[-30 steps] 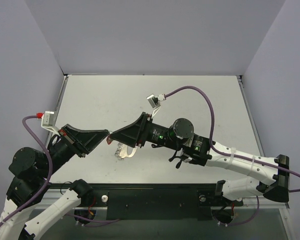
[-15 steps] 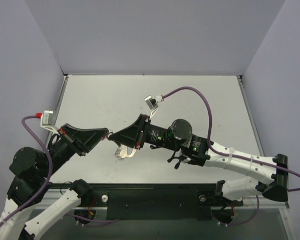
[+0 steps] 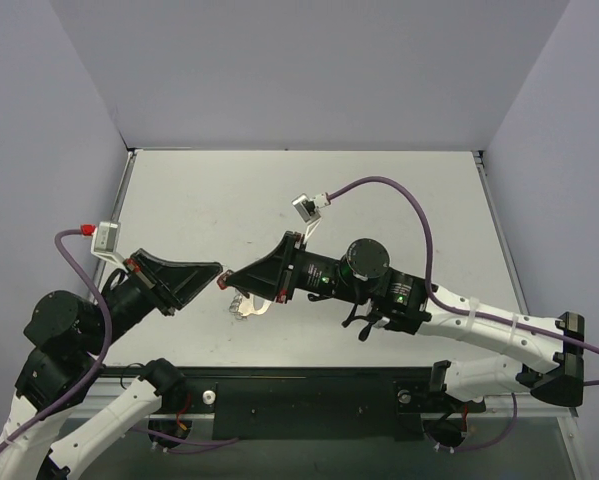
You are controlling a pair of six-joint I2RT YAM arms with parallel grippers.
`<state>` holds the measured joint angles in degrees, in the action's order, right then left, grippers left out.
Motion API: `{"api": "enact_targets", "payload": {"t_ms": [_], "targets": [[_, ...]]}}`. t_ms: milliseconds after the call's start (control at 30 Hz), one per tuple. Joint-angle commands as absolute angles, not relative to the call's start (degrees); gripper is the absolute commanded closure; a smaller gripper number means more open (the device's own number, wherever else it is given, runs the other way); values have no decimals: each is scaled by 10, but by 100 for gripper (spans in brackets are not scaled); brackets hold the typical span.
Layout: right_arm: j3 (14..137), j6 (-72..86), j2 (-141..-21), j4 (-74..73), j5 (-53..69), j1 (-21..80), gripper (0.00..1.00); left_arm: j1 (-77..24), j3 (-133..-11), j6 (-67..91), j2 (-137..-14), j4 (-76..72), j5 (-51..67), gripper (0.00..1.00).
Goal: Remove the keys from the keyring
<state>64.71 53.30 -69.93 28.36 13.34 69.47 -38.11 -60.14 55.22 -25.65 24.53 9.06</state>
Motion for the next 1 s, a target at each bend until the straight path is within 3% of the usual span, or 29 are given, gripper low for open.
{"api": "enact_targets", "payload": {"t_ms": [0,967], "targets": [[678,502,-670,252,134,696,96,-381,-628,523,-263,251,120,100],[787,459,-711,69,214,693,96,-381,-732,325,-353,421,359,100]]}}
